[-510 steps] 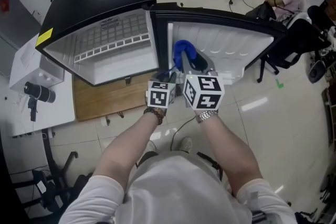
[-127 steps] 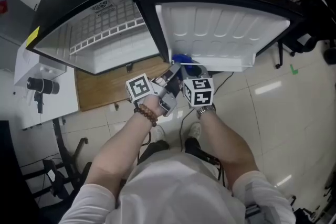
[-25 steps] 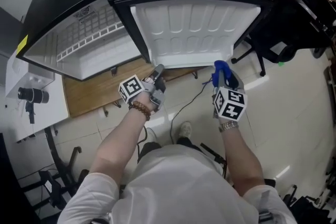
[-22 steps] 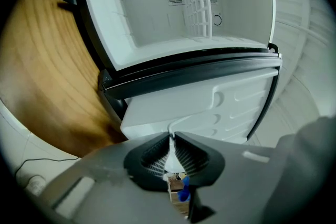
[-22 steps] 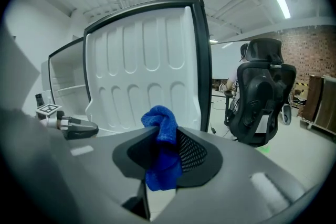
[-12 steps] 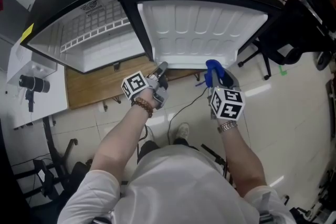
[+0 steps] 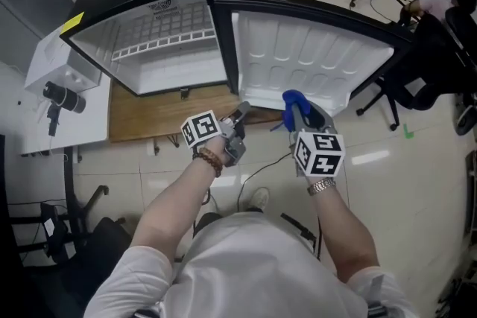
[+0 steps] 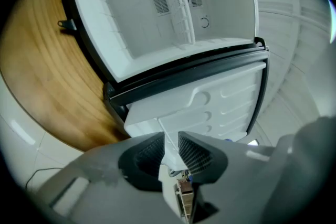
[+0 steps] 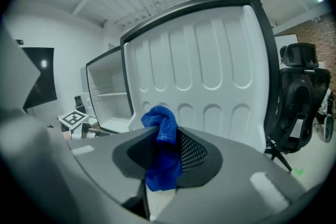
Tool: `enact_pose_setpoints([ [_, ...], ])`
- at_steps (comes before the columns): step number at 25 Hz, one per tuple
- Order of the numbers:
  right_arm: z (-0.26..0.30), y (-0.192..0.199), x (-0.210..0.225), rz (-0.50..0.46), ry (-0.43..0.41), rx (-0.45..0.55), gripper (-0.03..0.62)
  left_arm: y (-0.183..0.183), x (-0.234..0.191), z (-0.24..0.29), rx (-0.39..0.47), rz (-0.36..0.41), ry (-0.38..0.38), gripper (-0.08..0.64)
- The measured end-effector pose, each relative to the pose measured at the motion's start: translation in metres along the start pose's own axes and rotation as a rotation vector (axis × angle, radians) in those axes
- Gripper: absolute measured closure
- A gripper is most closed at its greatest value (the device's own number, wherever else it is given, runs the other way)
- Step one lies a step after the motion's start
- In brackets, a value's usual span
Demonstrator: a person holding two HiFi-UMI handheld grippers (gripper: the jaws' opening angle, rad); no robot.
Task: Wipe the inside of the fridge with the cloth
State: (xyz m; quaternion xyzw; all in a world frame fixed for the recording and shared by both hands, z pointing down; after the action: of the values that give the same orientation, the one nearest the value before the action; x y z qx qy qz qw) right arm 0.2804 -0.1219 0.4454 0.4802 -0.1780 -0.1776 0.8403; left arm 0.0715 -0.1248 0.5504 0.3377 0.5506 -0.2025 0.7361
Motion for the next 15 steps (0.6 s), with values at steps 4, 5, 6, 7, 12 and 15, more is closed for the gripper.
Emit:
enact_pose_setpoints([
  [4, 0.005, -0.023, -0.052, -0.054, -0.086, 0.022, 0.497, -0.019, 0.026, -0.043, 0.045, 0.109, -0.001, 0.489],
  [5, 0.007, -0.028, -0.066, -0.068, -0.107, 0.029, 0.495, -0.025, 0.033, -0.055, 0.058, 0.144, -0.003, 0.494],
  [6, 0.009, -0.033, -0.08, -0.08, -0.127, 0.038, 0.495, -0.032, 0.04, -0.067, 0.071, 0.18, -0.008, 0.495],
  [7, 0.011, -0.038, -0.094, -0.092, -0.144, 0.048, 0.495, -0.038, 0.046, -0.08, 0.083, 0.219, -0.015, 0.499],
  [12, 0.014, -0.058, -0.168, -0.141, -0.217, 0.097, 0.494, -0.066, 0.073, -0.151, 0.136, 0.447, -0.098, 0.522],
  [15, 0.013, -0.068, -0.209, -0.161, -0.242, 0.127, 0.494, -0.08, 0.088, -0.192, 0.159, 0.611, -0.17, 0.54],
])
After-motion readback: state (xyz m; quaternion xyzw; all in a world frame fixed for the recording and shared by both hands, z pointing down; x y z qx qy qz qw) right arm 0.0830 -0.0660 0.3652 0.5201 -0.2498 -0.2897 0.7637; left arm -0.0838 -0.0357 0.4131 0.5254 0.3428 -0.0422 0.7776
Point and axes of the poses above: the fingertips, and each gripper's own axes: z forward along the fingers, x to its right, y out of its underside, the point moved 6 cm from there along -z, backward along the fingers, and after that the axes turned 7 degrees about -x, right-handed, at the moved point
